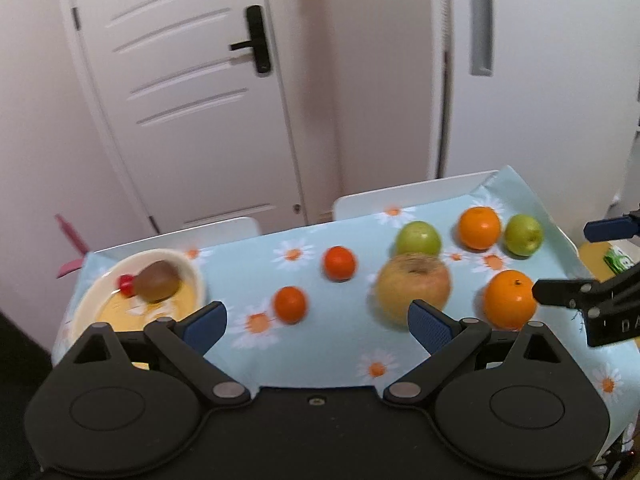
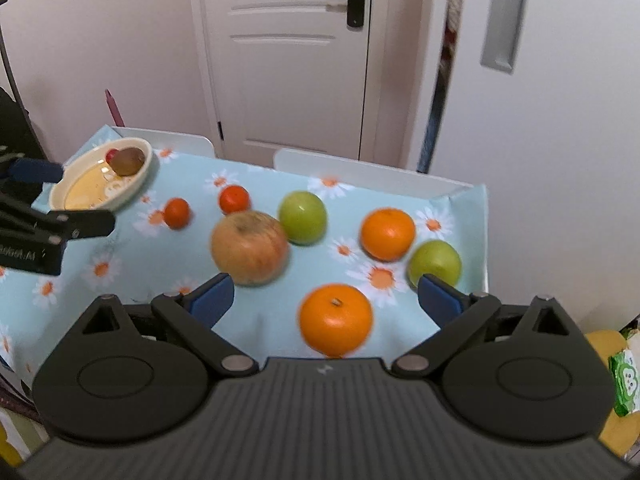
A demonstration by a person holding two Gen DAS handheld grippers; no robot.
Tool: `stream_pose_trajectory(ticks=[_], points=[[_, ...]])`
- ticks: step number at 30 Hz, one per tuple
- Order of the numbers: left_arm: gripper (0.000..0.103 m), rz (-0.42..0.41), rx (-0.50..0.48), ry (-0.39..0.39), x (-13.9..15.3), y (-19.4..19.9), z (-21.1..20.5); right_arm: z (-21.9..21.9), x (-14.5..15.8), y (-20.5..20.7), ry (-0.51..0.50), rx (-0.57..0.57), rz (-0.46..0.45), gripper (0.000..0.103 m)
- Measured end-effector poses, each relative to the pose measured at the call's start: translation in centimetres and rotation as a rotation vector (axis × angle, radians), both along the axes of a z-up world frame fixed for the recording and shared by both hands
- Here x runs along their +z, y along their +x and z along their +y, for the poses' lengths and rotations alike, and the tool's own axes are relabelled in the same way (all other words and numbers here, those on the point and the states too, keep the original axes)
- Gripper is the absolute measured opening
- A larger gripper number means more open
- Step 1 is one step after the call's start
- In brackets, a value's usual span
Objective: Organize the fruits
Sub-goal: 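Open both tools and move back toward the remaining fruit, then grasp the large yellow-red apple with the left tool while the right tool grasps an orange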
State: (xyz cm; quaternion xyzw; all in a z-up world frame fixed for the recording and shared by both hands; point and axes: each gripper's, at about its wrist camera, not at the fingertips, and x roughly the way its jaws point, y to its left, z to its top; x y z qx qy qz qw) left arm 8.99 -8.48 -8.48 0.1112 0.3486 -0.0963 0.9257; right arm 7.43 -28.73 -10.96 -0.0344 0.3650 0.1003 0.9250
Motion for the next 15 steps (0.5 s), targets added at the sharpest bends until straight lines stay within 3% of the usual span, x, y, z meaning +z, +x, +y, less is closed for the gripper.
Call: stream_pose_trajectory(ticks=[6,15], points=[[0.099,0.057,-0.078,-0.005,-2.6,2.8,-3.1,-1.8,-2.1,0.5,0.006,0.016,0.024,0.103],[0.098,0.136,-0.099,-0.054,-6.2,6.4,-5.4,-1.8,-5.3,1.8,0.023,0.050,0.081,0.103]])
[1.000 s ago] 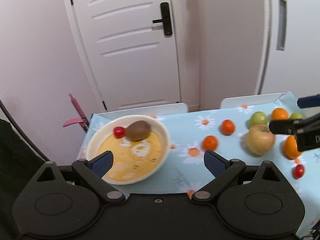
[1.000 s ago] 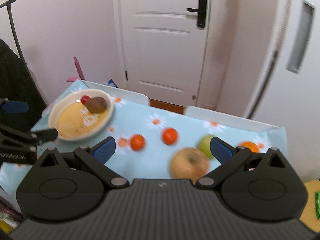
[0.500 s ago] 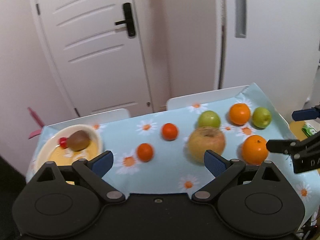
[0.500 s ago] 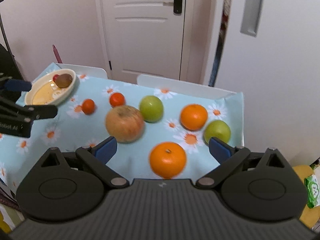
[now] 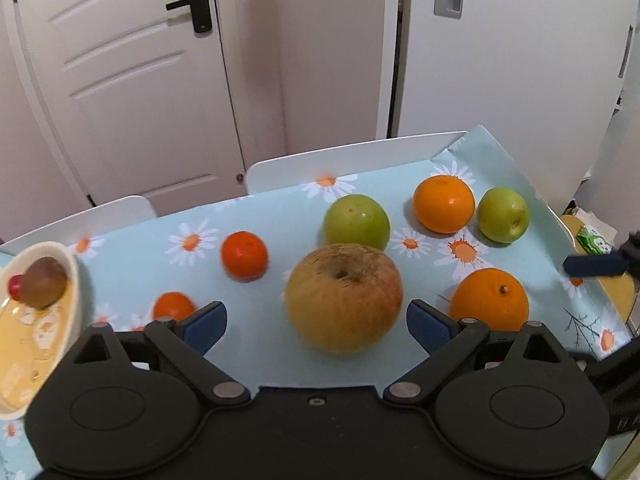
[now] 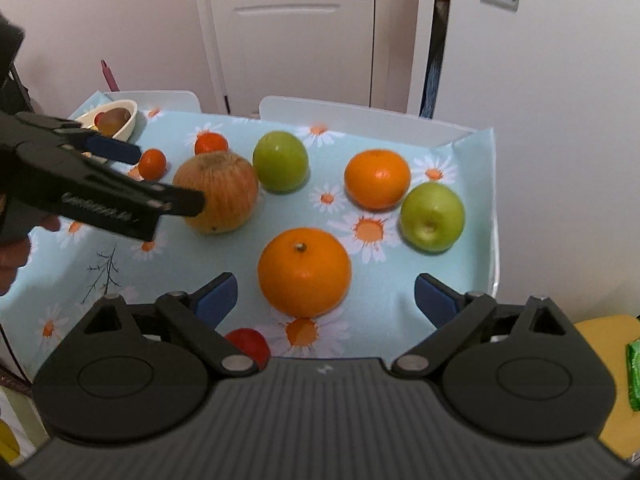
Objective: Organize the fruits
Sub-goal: 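Grasp the large yellow-red apple with the left tool while the right tool grasps an orange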
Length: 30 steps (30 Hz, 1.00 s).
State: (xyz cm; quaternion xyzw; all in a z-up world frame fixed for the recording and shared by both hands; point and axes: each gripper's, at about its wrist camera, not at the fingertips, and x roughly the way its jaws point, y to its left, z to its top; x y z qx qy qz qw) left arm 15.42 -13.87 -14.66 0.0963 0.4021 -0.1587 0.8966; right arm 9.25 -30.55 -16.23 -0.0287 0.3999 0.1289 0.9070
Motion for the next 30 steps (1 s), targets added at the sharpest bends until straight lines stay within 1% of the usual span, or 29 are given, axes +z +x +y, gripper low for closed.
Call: stream_pose_trajectory(ticks=[3,6,9,13,15,20,27,30], points=[[0.096,0.013,-0.009,-0.005,-0.7,0.8,-0.8,0.2,-0.7,0.5,0.006,0.013,0.017,0.103],[0.090,0.030,-0.013,-0.011,-1.3,1.4,-1.4,0.4,-1.2,0.9,0.011,0.017,0.027,0.103],[0.090,0.035,-0.014,-0.011,-1.7,1.7,-1.8,0.5,-1.5,1.2,0.019,0.016,0.032,0.103],[0.083,0.037,-0.010,-0.010,-2.1,2.0,-2.0,0.7,-1.8,1.6,0.023,0.018,0.033,0.103],[0.080,0.044,-0.014,-0.024,-2.2,2.1,-1.9,0.8,-1.9,1.7,0.024,0.022,0.039,0.096],[0.080,0.033,-0.023,-0.019,-2.2,1.9,-1.8,0.9,-2.1,2.2,0.024,0.024,0.045,0.093],[0.079,0.014,-0.023,0.014,-2.2,1.3,-1.4,1.3,-2.6,2.7,0.021,0.032,0.054,0.085],[0.079,0.012,-0.018,0.021,-2.1,1.1,-1.0,1.3,-2.6,2.7,0.023,0.033,0.054,0.083]])
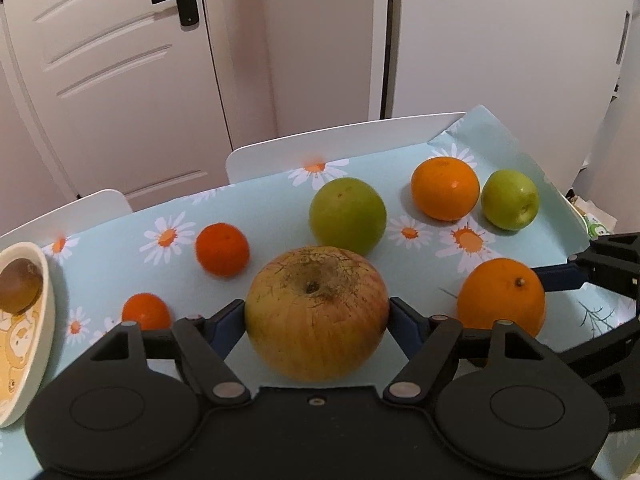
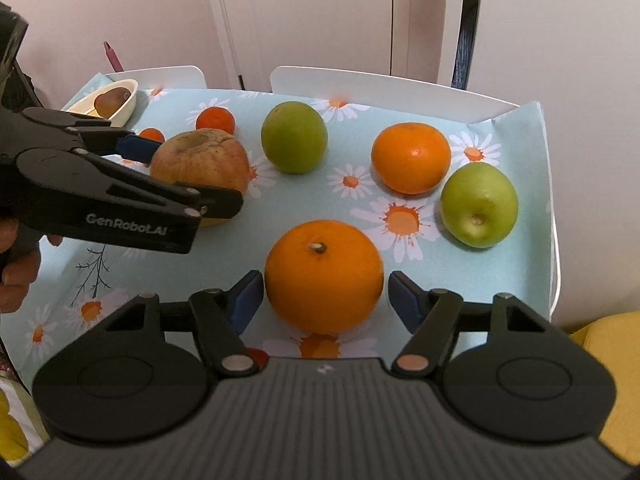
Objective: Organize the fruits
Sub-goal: 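Grasp the large yellow-red apple with the left tool while the right tool grasps an orange, then carry the apple and orange to the bowl and release them inside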
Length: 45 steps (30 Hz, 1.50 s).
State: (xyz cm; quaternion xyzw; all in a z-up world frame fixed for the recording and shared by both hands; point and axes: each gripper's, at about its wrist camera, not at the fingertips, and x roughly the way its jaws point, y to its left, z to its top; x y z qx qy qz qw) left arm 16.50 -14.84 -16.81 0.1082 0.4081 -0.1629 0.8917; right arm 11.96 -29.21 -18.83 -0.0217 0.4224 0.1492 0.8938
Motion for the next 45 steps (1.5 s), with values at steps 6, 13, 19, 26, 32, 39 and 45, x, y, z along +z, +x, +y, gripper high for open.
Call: stream_pose_trajectory(ticks=[6,13,19,26,32,39,45], points=[[0.079,-0.002,0.016,0.006,0.0,-0.6,0.6,0.2,0.1,0.0,-0.007,0.002,-0.008,0.078],[0.079,-0.017,0.042,0.003,0.7,-1.9,1.5,0.4,0.6,-0.2,-0.017,0.005,-0.016,0.077],[0.079,-0.038,0.081,-0.016,2.2,-3.3,2.8,0.9,2.2,-0.6,-0.012,0.017,-0.044,0.077],[0.079,-0.087,0.144,-0.038,5.1,-5.3,4.7,2.1,5.2,-0.9,0.013,0.034,-0.079,0.077],[0.079,-0.142,0.221,-0.038,7.8,-6.7,7.2,4.3,7.9,-0.6,0.030,0.075,-0.103,0.077],[0.079,-0.179,0.295,-0.028,10.0,-7.4,11.8,8.2,10.5,0.5,0.067,0.124,-0.121,0.077],[0.079,-0.189,0.336,-0.024,11.3,-6.9,16.5,12.8,12.2,1.6,0.082,0.141,-0.131,0.077]])
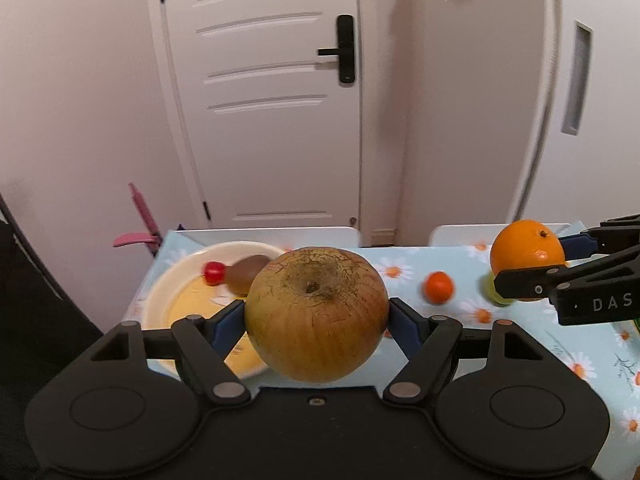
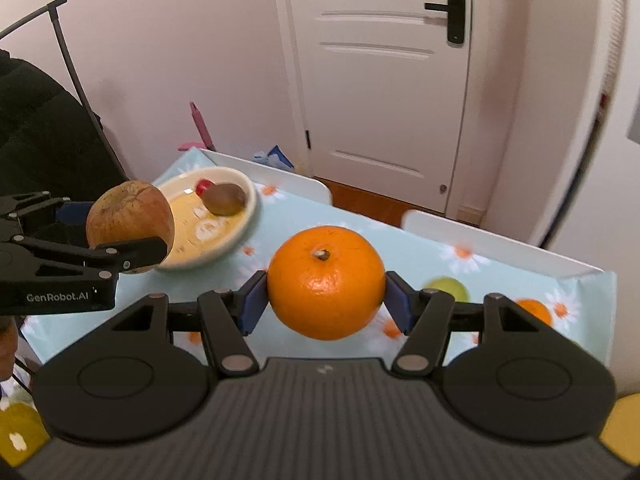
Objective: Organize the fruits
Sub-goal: 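Carry the apple and orange to the bowl and release them inside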
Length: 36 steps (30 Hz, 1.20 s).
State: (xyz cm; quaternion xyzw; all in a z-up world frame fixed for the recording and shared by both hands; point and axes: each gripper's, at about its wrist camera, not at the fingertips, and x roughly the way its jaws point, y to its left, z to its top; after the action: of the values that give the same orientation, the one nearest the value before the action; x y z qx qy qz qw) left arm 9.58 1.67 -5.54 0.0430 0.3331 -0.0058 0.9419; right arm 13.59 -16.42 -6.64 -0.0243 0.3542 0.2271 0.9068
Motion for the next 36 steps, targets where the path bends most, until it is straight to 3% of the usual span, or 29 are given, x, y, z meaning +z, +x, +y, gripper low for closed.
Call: stream_pose_trajectory(ticks=[9,22,36], points=[[0.079,0.016,0.013,0.030,0.3,2.4,6.3,7.0,0.7,2.4,0.019,-0.001,0.016,0.077],[0.079,0.056,-0.029,0.048,-2.2,7.4,13.1,14.5,-0.9,6.3,-0.016,-0.044,0.044,0.077],[0.079,0.117,-0.150,0.128,-7.3,12.0,14.1,17.6,-4.0,9.6,-0.046,-0.126,0.105,0.077]])
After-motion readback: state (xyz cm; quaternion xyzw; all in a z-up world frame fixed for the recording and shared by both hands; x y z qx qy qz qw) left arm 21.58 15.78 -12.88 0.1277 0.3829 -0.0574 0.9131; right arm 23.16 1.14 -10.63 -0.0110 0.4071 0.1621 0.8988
